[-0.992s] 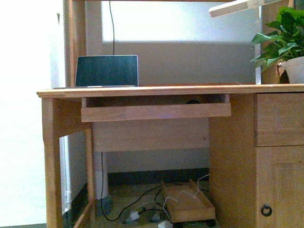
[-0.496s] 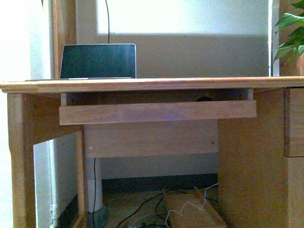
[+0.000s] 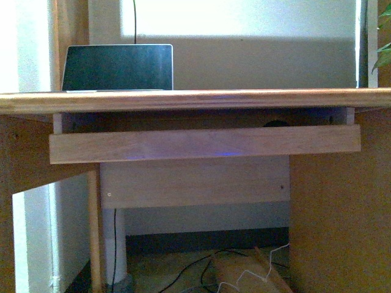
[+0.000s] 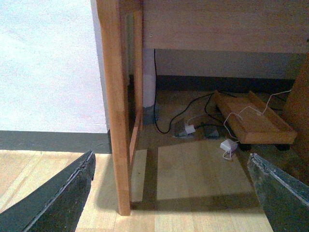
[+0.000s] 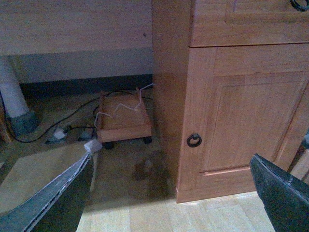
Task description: Place mouse
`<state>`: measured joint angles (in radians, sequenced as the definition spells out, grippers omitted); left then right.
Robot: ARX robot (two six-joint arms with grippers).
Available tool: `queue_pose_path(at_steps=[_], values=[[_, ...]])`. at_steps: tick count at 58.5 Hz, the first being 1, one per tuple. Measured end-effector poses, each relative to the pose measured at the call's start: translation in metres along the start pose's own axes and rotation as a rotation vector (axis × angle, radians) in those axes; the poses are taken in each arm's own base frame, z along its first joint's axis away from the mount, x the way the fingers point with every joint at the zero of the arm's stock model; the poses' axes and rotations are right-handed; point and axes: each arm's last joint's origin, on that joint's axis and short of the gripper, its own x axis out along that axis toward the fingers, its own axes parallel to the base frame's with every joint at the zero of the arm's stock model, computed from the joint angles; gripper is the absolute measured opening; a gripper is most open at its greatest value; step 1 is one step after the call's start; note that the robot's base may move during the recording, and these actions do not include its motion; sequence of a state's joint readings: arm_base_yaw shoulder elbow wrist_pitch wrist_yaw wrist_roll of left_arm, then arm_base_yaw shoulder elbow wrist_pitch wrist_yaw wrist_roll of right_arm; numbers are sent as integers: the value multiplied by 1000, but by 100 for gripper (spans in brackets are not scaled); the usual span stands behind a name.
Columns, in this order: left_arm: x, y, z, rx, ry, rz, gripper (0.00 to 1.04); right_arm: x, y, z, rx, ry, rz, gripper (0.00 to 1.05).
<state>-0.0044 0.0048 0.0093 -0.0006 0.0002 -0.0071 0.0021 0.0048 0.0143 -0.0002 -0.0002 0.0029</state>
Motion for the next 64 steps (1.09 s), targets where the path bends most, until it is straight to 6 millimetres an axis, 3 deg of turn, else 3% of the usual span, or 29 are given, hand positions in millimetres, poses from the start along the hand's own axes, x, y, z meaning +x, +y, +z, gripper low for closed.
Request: queue_pose_path(at_steps=[49,58,64], values=[[0,0,0,0,0,0,97,0,0,0,0,0,0,97],[3,-4,-7,-207,245,-115,97,0,0,0,0,0,1,97],[10,-6,-10,-216,301,-141,97,0,0,0,0,0,0,97]])
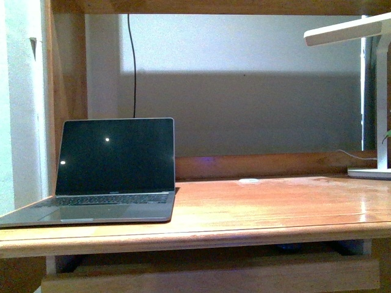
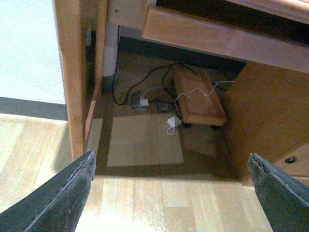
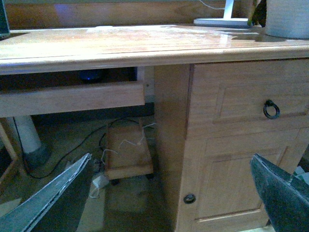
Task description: Place mouse
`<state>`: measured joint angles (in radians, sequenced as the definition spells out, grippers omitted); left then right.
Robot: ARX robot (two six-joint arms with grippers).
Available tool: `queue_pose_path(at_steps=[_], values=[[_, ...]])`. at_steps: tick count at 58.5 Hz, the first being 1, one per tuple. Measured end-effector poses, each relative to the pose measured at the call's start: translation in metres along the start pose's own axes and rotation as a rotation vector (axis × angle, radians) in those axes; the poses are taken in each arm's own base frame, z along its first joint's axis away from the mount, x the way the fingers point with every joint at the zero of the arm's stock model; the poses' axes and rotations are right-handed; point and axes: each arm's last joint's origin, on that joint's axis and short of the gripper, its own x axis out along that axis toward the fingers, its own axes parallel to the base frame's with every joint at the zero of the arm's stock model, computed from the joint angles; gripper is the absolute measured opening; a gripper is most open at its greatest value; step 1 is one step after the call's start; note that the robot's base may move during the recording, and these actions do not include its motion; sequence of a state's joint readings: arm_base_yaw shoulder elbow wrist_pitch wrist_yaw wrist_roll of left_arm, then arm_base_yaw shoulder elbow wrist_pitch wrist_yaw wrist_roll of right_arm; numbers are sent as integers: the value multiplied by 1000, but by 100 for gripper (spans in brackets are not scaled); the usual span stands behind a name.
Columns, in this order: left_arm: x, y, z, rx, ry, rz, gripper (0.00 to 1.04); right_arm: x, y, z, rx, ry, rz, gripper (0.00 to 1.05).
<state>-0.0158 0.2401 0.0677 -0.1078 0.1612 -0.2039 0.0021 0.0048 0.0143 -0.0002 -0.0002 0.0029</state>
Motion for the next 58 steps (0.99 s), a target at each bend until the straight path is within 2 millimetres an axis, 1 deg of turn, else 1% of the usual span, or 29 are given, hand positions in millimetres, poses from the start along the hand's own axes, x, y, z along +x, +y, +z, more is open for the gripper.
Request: queue_pose_path(at_steps=[4,7,13,18,20,21,23,27,34,39,47,50,58], values=[[6,2,4,36,0,-12,97,0,0,0,0,0,0,97],[14,5,8,97,-6,-14,97,0,0,0,0,0,0,97],[35,14,23,245,-46,15,97,0,0,0,0,0,0,97],[61,22,38,413,-81,44,97,0,0,0,0,0,0,97],[76,27,43,489,-94,58,97,0,0,0,0,0,0,97],[80,28,44,522,-97,60,97,0,0,0,0,0,0,97],[96,32,48,599,-110,65,97,0,0,0,0,0,0,97],[120,37,51,740,-131,75,97,0,0,0,0,0,0,97],[159,44,52,970,-159,82,97,0,0,0,0,0,0,97],[178,43,52,1086,-174,59,97,0,0,0,0,0,0,97],[197,36,48,1219,-193,3,97,0,0,0,0,0,0,97],[207,33,44,1275,-191,-22,97,0,0,0,0,0,0,97],[222,29,35,1343,-184,-60,97,0,0,0,0,0,0,97]])
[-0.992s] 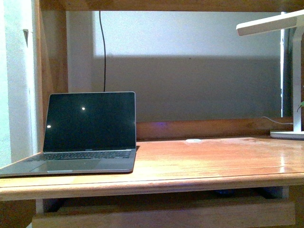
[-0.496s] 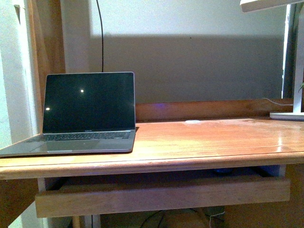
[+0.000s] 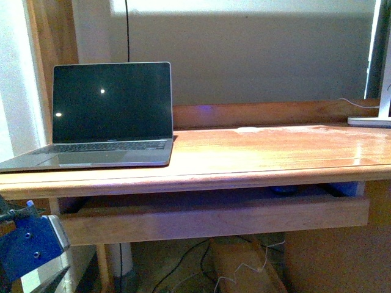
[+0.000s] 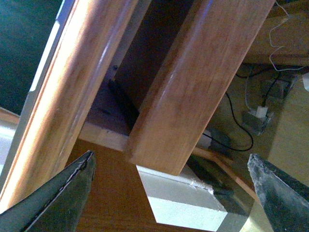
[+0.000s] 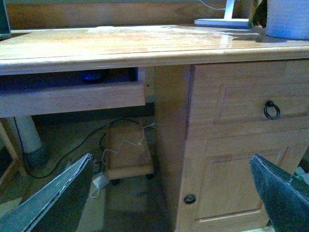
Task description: Place mouse
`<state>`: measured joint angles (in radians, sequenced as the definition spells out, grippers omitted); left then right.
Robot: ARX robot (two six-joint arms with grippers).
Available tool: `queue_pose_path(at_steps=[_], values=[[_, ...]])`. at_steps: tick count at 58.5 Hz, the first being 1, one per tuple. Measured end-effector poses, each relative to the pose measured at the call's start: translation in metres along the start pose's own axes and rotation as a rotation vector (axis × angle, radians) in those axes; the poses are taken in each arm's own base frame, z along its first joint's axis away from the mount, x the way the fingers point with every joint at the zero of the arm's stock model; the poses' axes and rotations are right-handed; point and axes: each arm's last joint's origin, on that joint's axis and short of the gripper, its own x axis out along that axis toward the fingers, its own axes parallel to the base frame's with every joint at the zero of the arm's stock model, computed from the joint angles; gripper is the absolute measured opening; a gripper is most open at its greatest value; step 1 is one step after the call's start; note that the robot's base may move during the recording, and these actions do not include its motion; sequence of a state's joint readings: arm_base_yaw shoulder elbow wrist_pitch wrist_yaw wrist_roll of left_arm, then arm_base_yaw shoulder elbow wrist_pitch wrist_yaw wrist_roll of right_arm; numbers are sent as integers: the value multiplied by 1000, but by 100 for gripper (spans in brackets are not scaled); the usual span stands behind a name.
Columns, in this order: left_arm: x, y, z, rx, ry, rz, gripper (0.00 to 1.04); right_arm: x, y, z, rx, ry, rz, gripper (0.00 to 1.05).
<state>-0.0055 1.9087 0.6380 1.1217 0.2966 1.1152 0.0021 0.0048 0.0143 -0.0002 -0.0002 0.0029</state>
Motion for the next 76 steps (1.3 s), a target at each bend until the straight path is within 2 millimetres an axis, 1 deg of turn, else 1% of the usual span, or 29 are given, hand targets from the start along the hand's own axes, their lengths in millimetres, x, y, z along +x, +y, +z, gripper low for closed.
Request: queue_pose_path(at_steps=[10,21,30,40,48,60,67,76], values=[[20,-4,0,67,-37,0,97,0,0,0,0,0,0,97],[37,-11,0,142,-72,-16,97,0,0,0,0,0,0,97],[47,-20,-5,194,-71,-35,97,0,0,0,0,0,0,97],[56,-19,-10,262,-70,-19,97,0,0,0,0,0,0,97],[61,-16,-15,290,-53,-16,97,0,0,0,0,0,0,97],[64,-10,-23,313,-5,-65,97,0,0,0,0,0,0,97],[62,-6,-23,293,62,-142,97,0,0,0,0,0,0,97],[53,2,-16,228,136,-281,97,0,0,0,0,0,0,97]])
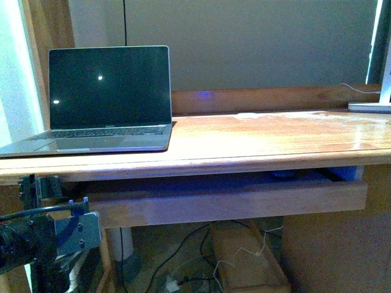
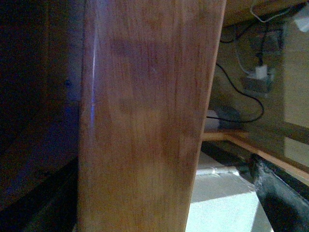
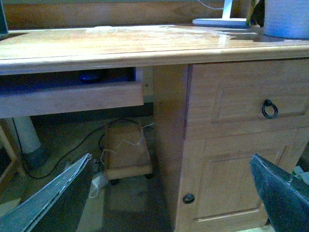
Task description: Place mouse
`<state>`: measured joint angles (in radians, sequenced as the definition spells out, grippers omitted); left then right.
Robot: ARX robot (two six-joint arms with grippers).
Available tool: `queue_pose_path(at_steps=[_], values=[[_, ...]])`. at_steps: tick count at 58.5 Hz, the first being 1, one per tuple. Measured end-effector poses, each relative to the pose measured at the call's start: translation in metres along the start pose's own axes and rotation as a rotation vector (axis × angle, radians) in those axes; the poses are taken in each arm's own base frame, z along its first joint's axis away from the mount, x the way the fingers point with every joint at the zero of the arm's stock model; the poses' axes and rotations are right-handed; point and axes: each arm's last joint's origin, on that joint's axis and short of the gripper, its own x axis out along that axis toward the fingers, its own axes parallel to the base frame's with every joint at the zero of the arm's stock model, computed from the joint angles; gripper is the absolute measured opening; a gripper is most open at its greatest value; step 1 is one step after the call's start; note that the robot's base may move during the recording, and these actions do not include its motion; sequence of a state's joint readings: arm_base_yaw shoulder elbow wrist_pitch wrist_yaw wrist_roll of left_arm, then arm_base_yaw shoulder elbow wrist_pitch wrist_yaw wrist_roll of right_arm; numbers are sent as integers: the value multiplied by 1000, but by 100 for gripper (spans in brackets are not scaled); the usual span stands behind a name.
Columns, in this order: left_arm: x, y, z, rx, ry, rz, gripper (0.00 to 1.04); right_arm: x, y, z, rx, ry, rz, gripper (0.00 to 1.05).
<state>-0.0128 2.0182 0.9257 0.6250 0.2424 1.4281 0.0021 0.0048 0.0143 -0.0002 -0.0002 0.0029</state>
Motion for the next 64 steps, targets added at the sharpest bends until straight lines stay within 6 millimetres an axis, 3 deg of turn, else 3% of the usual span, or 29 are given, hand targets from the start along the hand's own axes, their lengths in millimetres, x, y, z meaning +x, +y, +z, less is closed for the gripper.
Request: queue_pose_path(at_steps=[17,37,45,55,64], values=[[-45,1,19,-197,-80,-273,97,0,0,0,0,0,0,97],[-107,-16,72,-594,-334,-469,97,0,0,0,0,0,0,97],[-120,-7,84,-848,-392,-388,97,0,0,0,0,0,0,97],[-151,40,92,-1185,-474,-91,97,0,0,0,0,0,0,97],[-175,50,93,-1325,-362,123,97,0,0,0,0,0,0,97]])
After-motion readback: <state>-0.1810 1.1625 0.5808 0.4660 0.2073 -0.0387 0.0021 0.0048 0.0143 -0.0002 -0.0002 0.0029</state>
